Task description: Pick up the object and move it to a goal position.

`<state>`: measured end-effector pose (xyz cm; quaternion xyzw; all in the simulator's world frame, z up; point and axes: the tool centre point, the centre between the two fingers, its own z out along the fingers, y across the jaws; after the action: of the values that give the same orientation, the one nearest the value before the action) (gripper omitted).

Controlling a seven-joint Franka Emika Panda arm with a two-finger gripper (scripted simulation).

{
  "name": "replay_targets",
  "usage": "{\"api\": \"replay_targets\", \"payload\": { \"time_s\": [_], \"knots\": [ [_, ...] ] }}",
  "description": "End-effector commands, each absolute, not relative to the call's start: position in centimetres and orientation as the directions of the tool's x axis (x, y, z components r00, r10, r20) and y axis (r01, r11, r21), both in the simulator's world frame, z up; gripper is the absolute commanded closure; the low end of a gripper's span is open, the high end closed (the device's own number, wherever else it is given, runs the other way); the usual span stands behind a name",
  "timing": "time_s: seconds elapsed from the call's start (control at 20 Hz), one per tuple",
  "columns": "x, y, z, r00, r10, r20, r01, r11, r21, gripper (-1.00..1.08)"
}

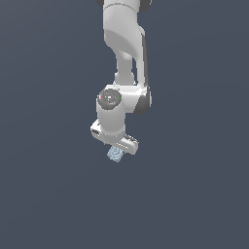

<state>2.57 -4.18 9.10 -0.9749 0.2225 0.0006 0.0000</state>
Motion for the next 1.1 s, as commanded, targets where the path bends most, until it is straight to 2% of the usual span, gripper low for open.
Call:
{"api": "replay_targets", "payload": {
  "time_s": [0.0,0.8,0.85,1.05],
  "knots": [
    [2.6,-4.2,9.1,0.901,-0.434,-0.001,-0.434,-0.901,0.0,-0.92],
    [2.6,-4.2,4.0,0.899,-0.439,0.0,-0.439,-0.899,0.0,-0.92],
    [2.6,-4.2,4.0,0.899,-0.439,0.0,-0.439,-0.899,0.0,1.08],
    [2.6,-4.2,4.0,0.899,-0.439,0.0,-0.439,-0.899,0.0,1.08]
  ]
}}
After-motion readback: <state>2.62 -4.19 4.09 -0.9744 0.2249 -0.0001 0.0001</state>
